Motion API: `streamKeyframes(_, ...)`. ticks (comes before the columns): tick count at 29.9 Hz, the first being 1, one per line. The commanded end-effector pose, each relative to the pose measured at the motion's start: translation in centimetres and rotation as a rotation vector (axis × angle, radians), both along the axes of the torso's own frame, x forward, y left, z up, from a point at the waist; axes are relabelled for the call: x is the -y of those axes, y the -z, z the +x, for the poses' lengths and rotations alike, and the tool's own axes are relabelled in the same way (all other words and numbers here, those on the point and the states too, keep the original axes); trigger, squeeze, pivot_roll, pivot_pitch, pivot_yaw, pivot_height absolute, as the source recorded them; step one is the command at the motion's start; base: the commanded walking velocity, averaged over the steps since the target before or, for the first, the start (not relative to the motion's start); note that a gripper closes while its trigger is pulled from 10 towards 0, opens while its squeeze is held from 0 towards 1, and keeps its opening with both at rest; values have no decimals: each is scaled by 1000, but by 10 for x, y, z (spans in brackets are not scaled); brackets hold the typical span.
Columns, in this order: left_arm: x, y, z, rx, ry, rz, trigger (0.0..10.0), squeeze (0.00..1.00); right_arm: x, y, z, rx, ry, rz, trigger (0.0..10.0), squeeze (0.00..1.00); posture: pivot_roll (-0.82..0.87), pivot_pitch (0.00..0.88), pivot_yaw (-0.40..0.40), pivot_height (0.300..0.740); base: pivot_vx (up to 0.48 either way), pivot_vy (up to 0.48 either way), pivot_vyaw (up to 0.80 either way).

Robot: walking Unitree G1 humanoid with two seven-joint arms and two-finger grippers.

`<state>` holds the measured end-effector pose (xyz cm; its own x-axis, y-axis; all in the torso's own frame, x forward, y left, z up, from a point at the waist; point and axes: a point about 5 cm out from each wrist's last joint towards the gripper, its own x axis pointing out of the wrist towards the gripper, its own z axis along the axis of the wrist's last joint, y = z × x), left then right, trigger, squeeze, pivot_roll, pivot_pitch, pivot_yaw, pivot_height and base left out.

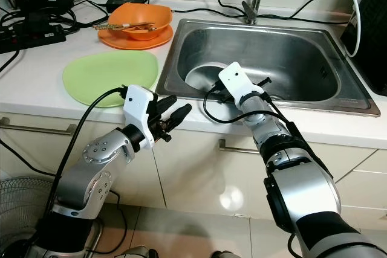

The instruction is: Kitchen organization

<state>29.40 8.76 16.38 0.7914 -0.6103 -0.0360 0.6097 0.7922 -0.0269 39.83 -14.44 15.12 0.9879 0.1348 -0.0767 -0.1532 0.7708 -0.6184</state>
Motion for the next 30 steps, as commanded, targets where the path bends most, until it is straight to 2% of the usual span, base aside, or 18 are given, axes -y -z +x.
streamKeyframes(1,-1,-2,-2,6,-7,1,10000,0,-3,-2,1,-4,-8,15,10000,851,185,55,-37,740,0,0,0)
streamKeyframes(2,-1,-2,-2,6,-8,1,10000,0,-3,-2,1,-4,-9,17,10000,851,185,55,-37,740,0,0,0)
streamKeyframes(3,-1,-2,-2,6,-9,1,10000,0,-3,-2,1,-4,-9,18,10000,1000,185,55,-37,740,0,0,0)
streamKeyframes(6,-1,-3,-2,6,-11,1,10000,0,-3,-2,1,-4,-9,18,10000,1000,185,55,-37,740,0,0,0)
streamKeyframes(7,-1,-3,-1,6,-12,2,10000,0,-3,-2,1,-5,-9,18,10000,671,184,56,-37,740,0,0,0)
streamKeyframes(8,-1,-3,-1,6,-12,2,10000,0,-3,-2,1,-5,-9,18,10000,671,184,56,-37,740,0,0,0)
streamKeyframes(9,-1,-2,-1,6,-13,2,10000,0,-3,-2,1,-5,-9,18,10000,157,184,56,-37,740,0,0,0)
streamKeyframes(10,-1,-2,-1,5,-13,2,10000,0,-3,-2,1,-6,-9,19,10000,0,184,56,-37,740,0,0,0)
streamKeyframes(16,0,-2,-1,3,-14,2,10000,0,-4,-2,1,-3,-10,34,10000,0,179,55,-36,740,0,0,0)
streamKeyframes(19,-1,-2,0,8,-20,2,10000,0,-5,-5,1,14,-14,84,10000,0,179,55,-36,740,0,0,0)
streamKeyframes(22,-4,-6,5,42,-58,-15,10000,0,-8,-15,2,59,-34,186,10000,0,168,52,-34,740,0,0,0)
streamKeyframes(23,-4,-6,5,42,-58,-15,10000,0,-8,-15,2,59,-34,186,10000,0,168,52,-34,740,0,0,0)
streamKeyframes(27,-12,-17,17,120,-172,-40,10000,0,-11,-36,4,163,-74,388,10000,0,157,47,-32,740,0,0,0)
streamKeyframes(28,-12,-17,17,120,-172,-40,10000,0,-11,-36,4,163,-74,388,10000,0,157,47,-32,740,0,0,0)
streamKeyframes(30,-18,-23,27,146,-254,-70,10000,0,-13,-52,2,241,-114,547,10000,0,147,46,-30,740,0,0,0)
